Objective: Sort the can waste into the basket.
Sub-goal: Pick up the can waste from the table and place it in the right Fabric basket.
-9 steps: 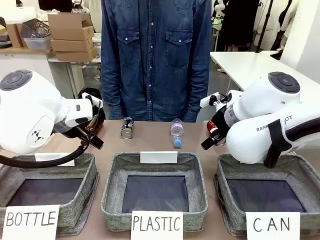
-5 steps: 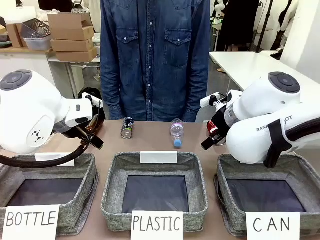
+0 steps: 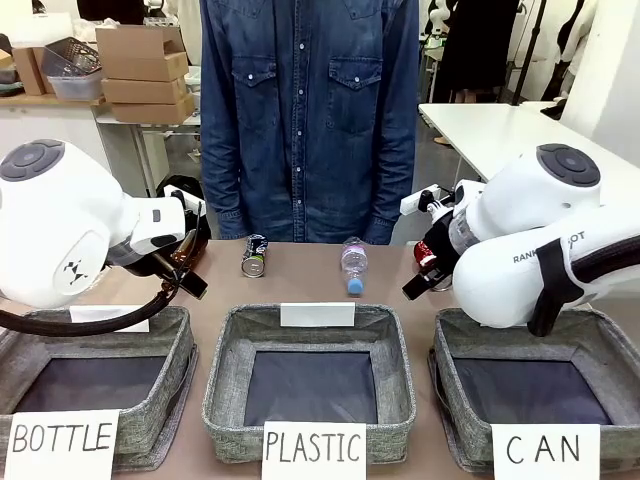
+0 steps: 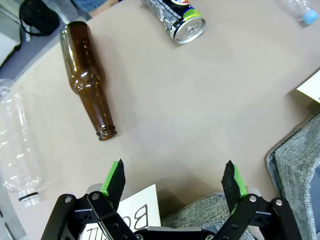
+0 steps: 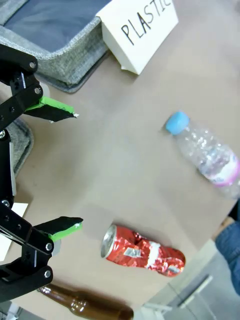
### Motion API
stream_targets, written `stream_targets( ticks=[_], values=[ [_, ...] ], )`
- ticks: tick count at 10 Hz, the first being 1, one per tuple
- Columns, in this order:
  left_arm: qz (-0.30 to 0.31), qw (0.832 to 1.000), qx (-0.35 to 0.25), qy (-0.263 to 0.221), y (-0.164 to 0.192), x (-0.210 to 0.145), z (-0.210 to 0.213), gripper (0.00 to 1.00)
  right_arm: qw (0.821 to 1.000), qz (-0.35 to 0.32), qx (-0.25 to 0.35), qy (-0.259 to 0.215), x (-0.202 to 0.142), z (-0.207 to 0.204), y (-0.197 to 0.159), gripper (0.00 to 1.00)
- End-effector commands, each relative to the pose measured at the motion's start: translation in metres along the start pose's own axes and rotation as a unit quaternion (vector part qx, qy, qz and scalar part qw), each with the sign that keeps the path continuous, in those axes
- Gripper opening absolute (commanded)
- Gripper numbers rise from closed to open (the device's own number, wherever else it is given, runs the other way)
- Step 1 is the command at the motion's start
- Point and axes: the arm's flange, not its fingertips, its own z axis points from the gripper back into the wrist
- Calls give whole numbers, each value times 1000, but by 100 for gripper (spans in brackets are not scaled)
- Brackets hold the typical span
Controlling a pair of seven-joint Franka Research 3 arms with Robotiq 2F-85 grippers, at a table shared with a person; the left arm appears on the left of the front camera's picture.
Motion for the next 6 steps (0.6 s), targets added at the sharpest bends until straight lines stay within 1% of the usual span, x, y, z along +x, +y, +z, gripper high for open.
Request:
stream_targets(
  ticks=[1, 6],
  values=[
    [0, 1000, 0, 0, 0, 0, 0, 100, 1000, 0, 0, 0, 0, 0, 0, 100],
    [0, 1000, 0, 0, 0, 0, 0, 100, 1000, 0, 0, 0, 0, 0, 0, 100]
  ],
)
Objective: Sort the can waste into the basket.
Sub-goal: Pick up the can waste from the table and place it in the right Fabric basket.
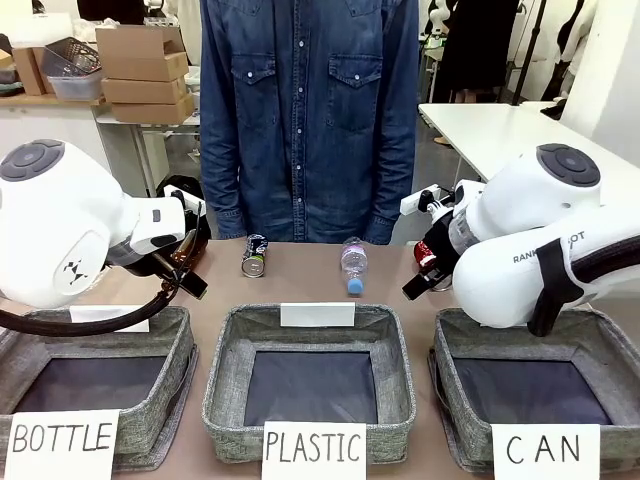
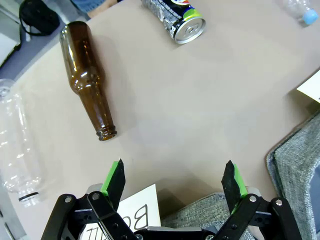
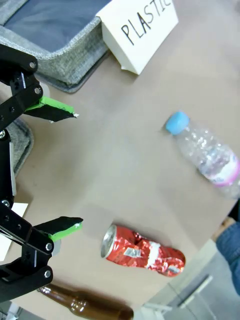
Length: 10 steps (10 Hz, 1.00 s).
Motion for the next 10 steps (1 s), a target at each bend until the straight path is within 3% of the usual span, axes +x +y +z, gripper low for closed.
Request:
stream_targets(
  ticks=[1, 2, 4, 6, 8, 9, 10],
  values=[
    [0, 1000, 0, 0, 0, 0, 0, 100, 1000, 0, 0, 0, 0, 0, 0, 100],
    [-22, 999, 23, 37, 3, 4, 31, 100, 1000, -2, 1, 17, 1, 27, 0, 100],
    [-19, 996, 82, 8, 5, 20, 155, 100, 997, -9, -51, -58, 0, 146, -1, 100],
    [-75, 991, 83, -76, -8, 7, 245, 100, 994, -31, -62, -81, -15, 219, 9, 100],
    [-109, 983, 82, -121, -15, -6, 255, 100, 985, -7, -65, -157, -35, 240, 19, 100],
    [-68, 990, 95, -76, -11, 11, 255, 100, 993, -14, -60, -97, 15, 231, -4, 100],
    [-68, 990, 95, -76, -11, 11, 255, 100, 993, -14, -60, -97, 15, 231, -4, 100]
  ],
)
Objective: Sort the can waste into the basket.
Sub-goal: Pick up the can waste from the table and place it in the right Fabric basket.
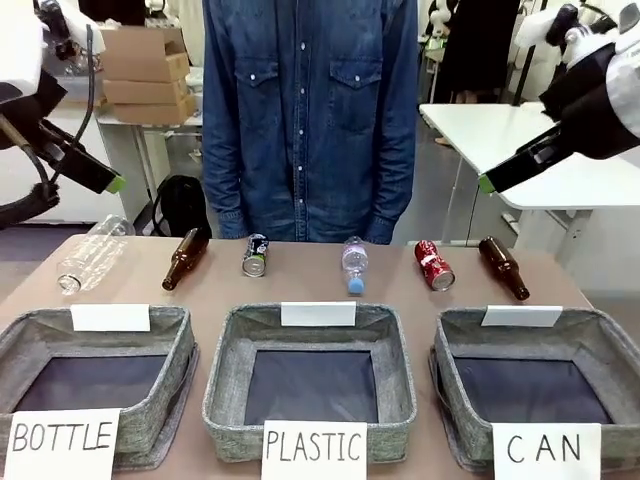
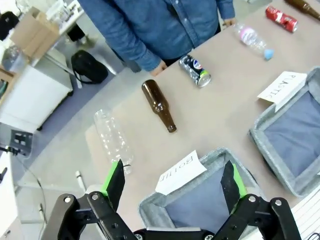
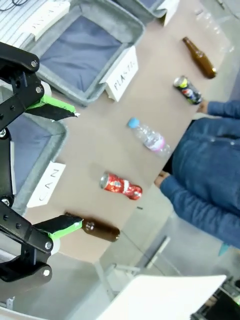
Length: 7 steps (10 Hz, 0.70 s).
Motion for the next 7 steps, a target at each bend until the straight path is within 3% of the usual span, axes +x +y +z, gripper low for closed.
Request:
stream_targets(
  ticks=[1, 2, 3, 4, 5, 7],
  values=[
    [16, 1000, 2, 23, 4, 0, -23, 100, 1000, 0, -4, -13, 1, 12, 0, 100],
    [0, 1000, 0, 0, 0, 0, 0, 100, 997, -19, 73, 2, -7, -7, -5, 100],
    [16, 995, -95, 38, 8, -2, -6, 100, 982, -64, 180, -6, -13, -13, -14, 100],
    [83, 964, -247, 45, 32, -6, -7, 100, 929, -149, 338, -10, -20, -11, -30, 100],
    [121, 920, -371, 28, 56, -15, -13, 100, 887, -232, 400, -4, -26, -10, -45, 100],
    [281, 846, -452, 19, 91, -31, -34, 100, 804, -343, 486, -27, -44, -6, -76, 100]
  ],
)
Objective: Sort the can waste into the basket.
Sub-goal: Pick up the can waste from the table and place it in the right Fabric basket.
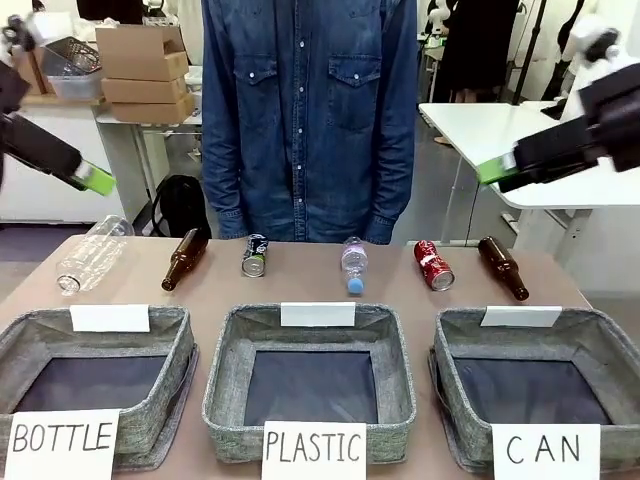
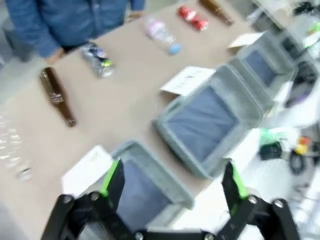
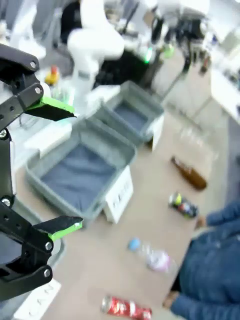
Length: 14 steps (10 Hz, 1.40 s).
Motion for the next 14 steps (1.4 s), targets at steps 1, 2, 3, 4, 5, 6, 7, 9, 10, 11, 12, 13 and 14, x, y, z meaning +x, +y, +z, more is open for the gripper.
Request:
stream_targets(
  ticks=[1, 2, 3, 4, 5, 6, 7, 9, 10, 11, 12, 13, 14],
  values=[
    [236, 954, -180, -52, 37, -2, 13, 100, 957, -226, 175, -48, -8, 30, -28, 100],
    [265, 938, -200, -102, 49, -10, 21, 100, 944, -260, 189, -74, -15, 39, -43, 100],
    [291, 923, -207, -142, 58, -18, 29, 100, 935, -278, 194, -100, -23, 49, -57, 100],
    [310, 913, -207, -166, 63, -26, 36, 100, 927, -293, 199, -122, -31, 60, -69, 100],
    [324, 908, -193, -181, 66, -32, 45, 100, 919, -304, 200, -151, -40, 73, -80, 100],
    [332, 908, -170, -189, 65, -37, 52, 100, 914, -311, 187, -180, -49, 83, -87, 100],
    [336, 922, -89, -173, 62, -38, 60, 100, 921, -307, 119, -211, -56, 89, -85, 100],
    [333, 911, -157, -186, 83, -39, 61, 100, 913, -314, 211, -155, -35, 91, -97, 100],
    [333, 911, -157, -186, 83, -39, 61, 100, 913, -314, 211, -155, -35, 91, -97, 100],
    [333, 911, -157, -186, 83, -39, 61, 100, 913, -314, 211, -155, -35, 91, -97, 100],
    [333, 911, -157, -186, 83, -39, 61, 100, 913, -314, 211, -155, -35, 91, -97, 100],
    [333, 911, -157, -186, 83, -39, 61, 100, 913, -314, 211, -155, -35, 91, -97, 100],
    [333, 911, -157, -186, 83, -39, 61, 100, 913, -314, 211, -155, -35, 91, -97, 100]
  ],
)
